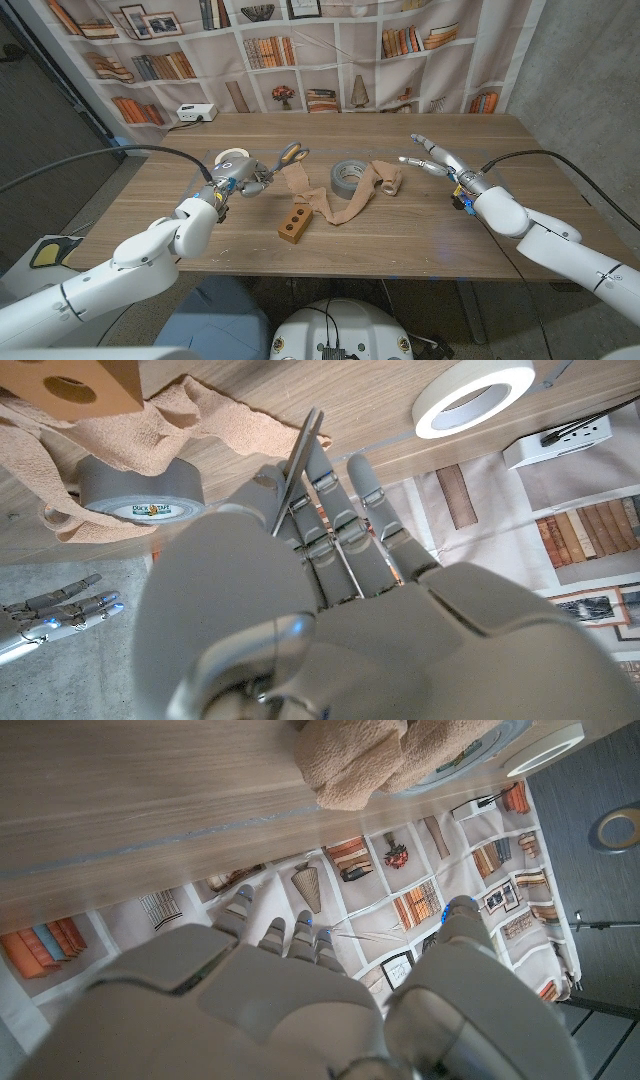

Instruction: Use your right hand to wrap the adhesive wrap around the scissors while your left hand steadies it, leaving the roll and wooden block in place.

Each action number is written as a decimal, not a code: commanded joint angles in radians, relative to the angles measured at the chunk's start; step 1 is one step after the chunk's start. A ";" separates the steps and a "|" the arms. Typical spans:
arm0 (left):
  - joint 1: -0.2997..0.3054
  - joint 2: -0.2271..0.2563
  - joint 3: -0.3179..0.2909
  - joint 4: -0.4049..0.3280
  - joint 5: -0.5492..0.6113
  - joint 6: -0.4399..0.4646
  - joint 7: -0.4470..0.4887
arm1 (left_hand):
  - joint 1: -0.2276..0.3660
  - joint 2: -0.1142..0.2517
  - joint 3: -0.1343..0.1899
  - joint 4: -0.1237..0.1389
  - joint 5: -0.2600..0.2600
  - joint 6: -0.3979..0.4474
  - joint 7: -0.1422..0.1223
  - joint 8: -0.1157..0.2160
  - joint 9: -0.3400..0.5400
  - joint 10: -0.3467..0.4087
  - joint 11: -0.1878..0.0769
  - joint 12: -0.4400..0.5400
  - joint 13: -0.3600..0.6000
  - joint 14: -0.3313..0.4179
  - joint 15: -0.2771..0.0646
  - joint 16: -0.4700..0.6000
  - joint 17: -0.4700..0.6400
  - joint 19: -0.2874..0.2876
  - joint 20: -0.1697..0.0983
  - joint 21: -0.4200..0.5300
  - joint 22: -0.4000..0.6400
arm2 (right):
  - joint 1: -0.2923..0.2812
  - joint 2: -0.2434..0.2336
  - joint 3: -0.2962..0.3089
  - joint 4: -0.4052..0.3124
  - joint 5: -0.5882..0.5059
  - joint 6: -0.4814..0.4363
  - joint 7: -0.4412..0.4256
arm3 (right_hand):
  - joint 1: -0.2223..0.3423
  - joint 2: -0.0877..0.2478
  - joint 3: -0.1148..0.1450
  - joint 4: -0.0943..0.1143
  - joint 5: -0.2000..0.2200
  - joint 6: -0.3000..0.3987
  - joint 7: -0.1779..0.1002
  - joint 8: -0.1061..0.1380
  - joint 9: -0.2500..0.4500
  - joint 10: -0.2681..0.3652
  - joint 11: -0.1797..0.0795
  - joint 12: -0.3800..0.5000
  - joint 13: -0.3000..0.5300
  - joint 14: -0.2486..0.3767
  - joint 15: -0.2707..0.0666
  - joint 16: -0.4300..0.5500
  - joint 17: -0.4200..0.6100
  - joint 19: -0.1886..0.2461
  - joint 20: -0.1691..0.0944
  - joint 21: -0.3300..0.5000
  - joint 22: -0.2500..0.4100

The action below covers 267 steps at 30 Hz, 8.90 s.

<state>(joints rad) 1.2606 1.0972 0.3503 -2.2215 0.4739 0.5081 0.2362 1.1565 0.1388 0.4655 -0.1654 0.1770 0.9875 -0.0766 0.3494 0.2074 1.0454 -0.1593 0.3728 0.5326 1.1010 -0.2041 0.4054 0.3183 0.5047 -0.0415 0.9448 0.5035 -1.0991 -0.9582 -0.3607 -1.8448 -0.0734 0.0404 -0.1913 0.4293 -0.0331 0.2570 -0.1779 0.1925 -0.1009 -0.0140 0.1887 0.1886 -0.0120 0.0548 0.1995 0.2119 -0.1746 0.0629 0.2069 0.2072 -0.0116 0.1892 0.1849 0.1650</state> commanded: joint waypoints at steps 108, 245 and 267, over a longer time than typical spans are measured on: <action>0.023 -0.003 0.018 -0.007 0.032 -0.038 -0.005 | -0.011 0.002 0.022 0.000 0.002 0.005 -0.007 -0.023 0.014 0.021 -0.010 -0.039 0.107 0.028 -0.030 -0.032 0.041 -0.086 -0.010 0.163 -0.002 | 0.237 0.045 -0.295 0.025 -0.374 -0.354 0.198 | 0.137 -0.050 0.001 0.038 0.021 -0.287 0.042 0.008 0.008 0.154 0.096 0.076 0.026 -0.005 0.097 0.029 0.002 0.004 0.018 0.007 0.004; -0.091 -0.053 0.079 0.056 0.023 -0.095 -0.028 | -0.025 -0.014 0.053 -0.004 0.001 0.020 -0.002 -0.047 0.022 0.042 -0.009 -0.081 0.139 0.044 -0.032 -0.059 0.081 -0.131 -0.023 0.301 -0.104 | -0.077 0.271 0.140 0.111 0.189 0.326 -0.258 | 0.487 0.234 0.323 0.071 0.093 0.780 -0.164 0.131 0.016 0.818 -0.249 0.353 0.251 0.435 -0.267 0.284 0.076 0.296 -0.171 0.015 0.005; -0.153 -0.098 0.051 0.082 0.014 -0.071 -0.013 | -0.021 -0.014 0.056 -0.005 0.000 0.025 -0.002 -0.049 0.024 0.052 -0.008 -0.085 0.144 0.052 -0.032 -0.064 0.082 -0.131 -0.024 0.324 -0.125 | -0.146 0.244 0.214 0.036 0.124 0.406 -0.193 | 0.487 0.229 0.317 0.067 0.098 0.807 -0.166 0.121 0.019 0.829 -0.254 0.350 0.241 0.431 -0.271 0.281 0.072 0.293 -0.170 0.011 0.005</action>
<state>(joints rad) 1.1402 1.0208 0.4180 -2.1631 0.5158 0.4422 0.2199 1.1294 0.1181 0.5117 -0.1725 0.1727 1.0021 -0.0803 0.2998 0.2253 1.0795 -0.1612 0.2844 0.6710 1.1347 -0.2269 0.3406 0.3964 0.3748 -0.0644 1.2586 0.3801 -1.2193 -0.7026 -0.1780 -1.7782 0.0683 0.3988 -0.4303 0.7592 0.0318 0.5763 -0.1089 0.2825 0.6577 -0.2179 0.3077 0.2019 0.5253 0.0899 0.5171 0.4094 0.2596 -0.0321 0.4882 0.2784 0.2798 0.0231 0.1966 0.1650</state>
